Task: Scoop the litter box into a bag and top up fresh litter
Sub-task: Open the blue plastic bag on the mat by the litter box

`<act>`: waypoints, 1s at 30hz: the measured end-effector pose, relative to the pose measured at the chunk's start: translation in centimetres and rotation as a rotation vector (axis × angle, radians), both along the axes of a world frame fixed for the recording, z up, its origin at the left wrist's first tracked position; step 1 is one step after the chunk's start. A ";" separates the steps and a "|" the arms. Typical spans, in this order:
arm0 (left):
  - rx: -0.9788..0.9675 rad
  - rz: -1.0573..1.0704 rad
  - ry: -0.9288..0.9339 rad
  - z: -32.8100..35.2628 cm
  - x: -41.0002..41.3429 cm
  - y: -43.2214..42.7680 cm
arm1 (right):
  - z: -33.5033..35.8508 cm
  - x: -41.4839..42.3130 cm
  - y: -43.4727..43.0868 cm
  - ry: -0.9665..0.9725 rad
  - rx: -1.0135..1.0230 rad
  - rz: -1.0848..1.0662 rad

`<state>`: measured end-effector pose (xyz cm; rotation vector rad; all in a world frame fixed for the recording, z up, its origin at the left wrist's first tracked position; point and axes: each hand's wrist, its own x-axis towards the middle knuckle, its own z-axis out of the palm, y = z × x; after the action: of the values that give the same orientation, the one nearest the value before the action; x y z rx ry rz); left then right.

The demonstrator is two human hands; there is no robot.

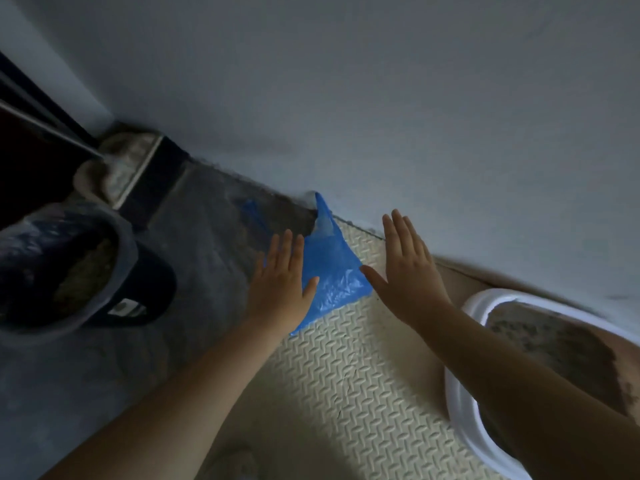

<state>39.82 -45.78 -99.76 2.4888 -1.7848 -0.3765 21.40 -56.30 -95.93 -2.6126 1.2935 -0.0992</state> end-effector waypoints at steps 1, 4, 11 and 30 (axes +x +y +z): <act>0.034 -0.012 -0.007 -3.1 -0.1 -0.1 | -3.0 -0.2 0.1 0.006 0.006 0.001; 0.146 -0.059 -0.020 -11.5 0.0 -0.5 | -11.0 -0.2 -0.2 0.004 0.025 0.002; 0.053 -0.186 -0.119 -20.2 0.7 -3.5 | -22.2 1.0 -1.0 -0.056 0.138 -0.060; 0.017 -0.279 -0.033 -23.5 1.5 -0.8 | -27.1 -1.4 1.0 -0.092 0.289 -0.202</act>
<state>41.32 -46.61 -123.31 2.2699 -2.1565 -0.3666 19.95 -55.31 -123.06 -2.2093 1.4189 -0.0589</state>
